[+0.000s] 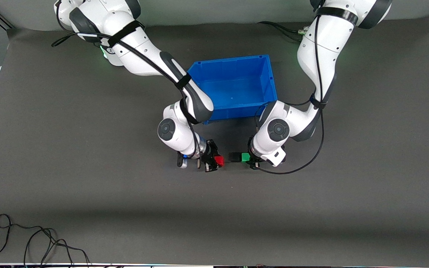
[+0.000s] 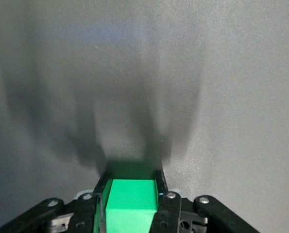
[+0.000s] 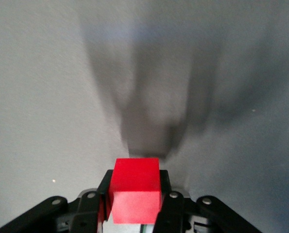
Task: Attach green and red cubes to black cube
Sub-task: 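Press the red and green cubes against the black cube, then open both grippers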
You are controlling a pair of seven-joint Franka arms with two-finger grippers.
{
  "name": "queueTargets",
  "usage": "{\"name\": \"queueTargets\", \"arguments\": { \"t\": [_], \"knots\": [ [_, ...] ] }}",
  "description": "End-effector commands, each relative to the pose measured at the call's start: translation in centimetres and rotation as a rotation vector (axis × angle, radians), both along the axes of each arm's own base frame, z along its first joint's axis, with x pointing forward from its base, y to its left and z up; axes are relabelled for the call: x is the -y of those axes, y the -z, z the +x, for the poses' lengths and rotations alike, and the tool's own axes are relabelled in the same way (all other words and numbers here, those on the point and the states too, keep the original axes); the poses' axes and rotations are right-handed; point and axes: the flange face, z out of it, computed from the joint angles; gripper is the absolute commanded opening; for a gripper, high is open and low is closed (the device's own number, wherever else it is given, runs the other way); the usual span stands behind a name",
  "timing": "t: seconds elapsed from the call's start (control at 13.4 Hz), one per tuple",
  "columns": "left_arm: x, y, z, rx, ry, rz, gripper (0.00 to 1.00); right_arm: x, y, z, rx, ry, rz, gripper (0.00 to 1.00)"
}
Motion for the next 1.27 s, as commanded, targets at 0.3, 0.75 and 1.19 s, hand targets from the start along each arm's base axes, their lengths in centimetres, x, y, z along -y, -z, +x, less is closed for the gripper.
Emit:
{"name": "queueTargets", "arguments": {
  "t": [0.3,0.75,1.19],
  "knots": [
    [1.6,-0.4,-0.4,0.020,-0.037,-0.013,0.00,-3.4,1.4,-1.3,0.034,0.015,0.009,0.26],
    [1.8,-0.2,-0.7,0.021,-0.015,0.001,1.00,-3.3,0.9,-0.7,0.045,0.021,0.014,1.00],
    [-3.7,-6.9,2.1,-0.007,0.043,0.046,1.00,2.1,-7.4,3.3,-0.014,-0.013,-0.046,1.00]
  ]
}}
